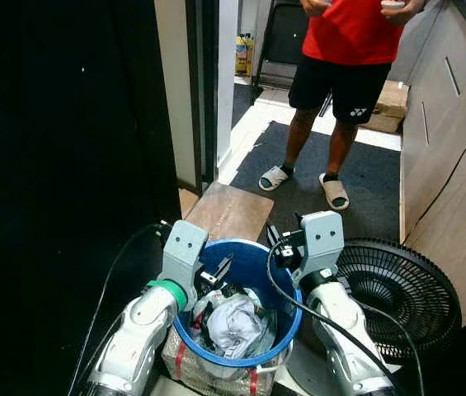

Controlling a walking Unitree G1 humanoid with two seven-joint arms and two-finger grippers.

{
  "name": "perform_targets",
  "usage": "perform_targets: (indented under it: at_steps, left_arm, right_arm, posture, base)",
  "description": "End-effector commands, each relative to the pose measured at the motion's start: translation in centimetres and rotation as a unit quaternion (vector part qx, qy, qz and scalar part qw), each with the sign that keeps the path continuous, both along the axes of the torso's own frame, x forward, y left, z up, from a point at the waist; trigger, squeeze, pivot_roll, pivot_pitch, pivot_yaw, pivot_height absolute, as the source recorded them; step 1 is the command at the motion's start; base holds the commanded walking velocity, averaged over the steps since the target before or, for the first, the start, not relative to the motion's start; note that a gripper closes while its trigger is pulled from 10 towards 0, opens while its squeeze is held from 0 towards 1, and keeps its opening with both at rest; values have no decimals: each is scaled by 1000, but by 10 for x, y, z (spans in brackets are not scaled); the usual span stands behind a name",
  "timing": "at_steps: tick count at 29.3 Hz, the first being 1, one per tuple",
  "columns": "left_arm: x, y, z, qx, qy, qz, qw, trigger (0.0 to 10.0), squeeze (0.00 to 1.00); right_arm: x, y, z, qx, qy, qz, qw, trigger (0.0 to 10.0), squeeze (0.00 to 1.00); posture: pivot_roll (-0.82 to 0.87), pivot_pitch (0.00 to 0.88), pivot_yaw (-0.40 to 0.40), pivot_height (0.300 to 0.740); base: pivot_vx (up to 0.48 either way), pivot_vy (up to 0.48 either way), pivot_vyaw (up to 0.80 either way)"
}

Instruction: Clothes washing

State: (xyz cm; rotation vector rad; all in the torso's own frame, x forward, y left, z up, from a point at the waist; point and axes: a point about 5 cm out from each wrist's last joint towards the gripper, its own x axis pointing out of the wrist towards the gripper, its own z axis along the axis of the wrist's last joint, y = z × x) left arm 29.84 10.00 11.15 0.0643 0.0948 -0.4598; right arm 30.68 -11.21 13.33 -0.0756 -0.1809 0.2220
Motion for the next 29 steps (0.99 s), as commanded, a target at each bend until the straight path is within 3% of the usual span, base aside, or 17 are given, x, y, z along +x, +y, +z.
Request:
perform_targets:
  at_steps: [1,22,29]
  left_arm:
    - [-4,3,-6,2,9,6,1000,10000,0]
    - [-2,6,-1,8,2,4,1000,10000,0]
    - [4,2,4,9,-6,-2,1000,10000,0]
  right_arm:
    - [-2,-1,-7,0,11,-3,1000,10000,0]
    - [-2,3,-5,7,5,-5,1000,10000,0]
    - [3,-4,5,10,-10,-11,1000,10000,0]
  posture:
    - [58,52,55,685]
    - [71,72,79,615]
    - [68,58,82,585]
  base:
    - [0,0,0]
    - [0,0,0]
    - [0,0,0]
